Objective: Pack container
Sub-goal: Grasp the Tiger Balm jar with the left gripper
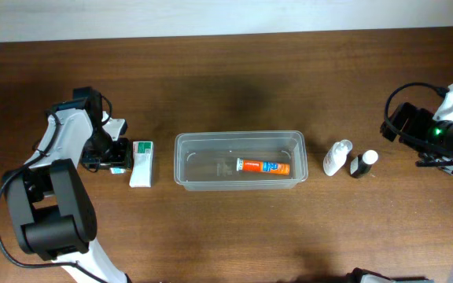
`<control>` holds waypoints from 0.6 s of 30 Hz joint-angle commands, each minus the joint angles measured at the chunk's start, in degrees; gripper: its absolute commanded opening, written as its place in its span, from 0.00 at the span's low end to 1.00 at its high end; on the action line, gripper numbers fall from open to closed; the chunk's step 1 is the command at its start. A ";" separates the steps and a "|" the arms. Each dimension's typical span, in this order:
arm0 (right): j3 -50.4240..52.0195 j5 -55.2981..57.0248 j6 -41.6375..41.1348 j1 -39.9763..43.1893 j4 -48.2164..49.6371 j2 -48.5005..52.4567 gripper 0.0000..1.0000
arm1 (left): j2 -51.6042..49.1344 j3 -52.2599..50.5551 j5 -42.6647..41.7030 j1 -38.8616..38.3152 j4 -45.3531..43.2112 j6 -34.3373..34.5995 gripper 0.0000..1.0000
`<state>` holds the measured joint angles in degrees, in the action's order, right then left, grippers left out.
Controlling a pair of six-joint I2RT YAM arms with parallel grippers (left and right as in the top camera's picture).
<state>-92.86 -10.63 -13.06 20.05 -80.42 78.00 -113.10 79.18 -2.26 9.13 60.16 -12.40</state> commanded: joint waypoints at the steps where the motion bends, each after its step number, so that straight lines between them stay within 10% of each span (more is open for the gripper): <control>1: -0.81 -0.72 0.13 0.28 0.04 -0.37 0.98 | -0.46 -0.52 0.35 0.04 -0.52 1.31 0.54; 5: -0.81 -0.72 0.13 0.28 0.04 -0.37 0.98 | -0.46 -0.52 0.13 0.04 -0.37 2.69 0.74; 18: -0.81 -0.72 0.13 0.28 0.07 -0.37 0.98 | -0.46 -0.94 0.59 0.04 -1.42 3.80 0.74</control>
<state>-92.86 -10.63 -13.08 20.05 -80.42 78.00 -113.10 79.09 -2.04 9.13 58.85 -9.91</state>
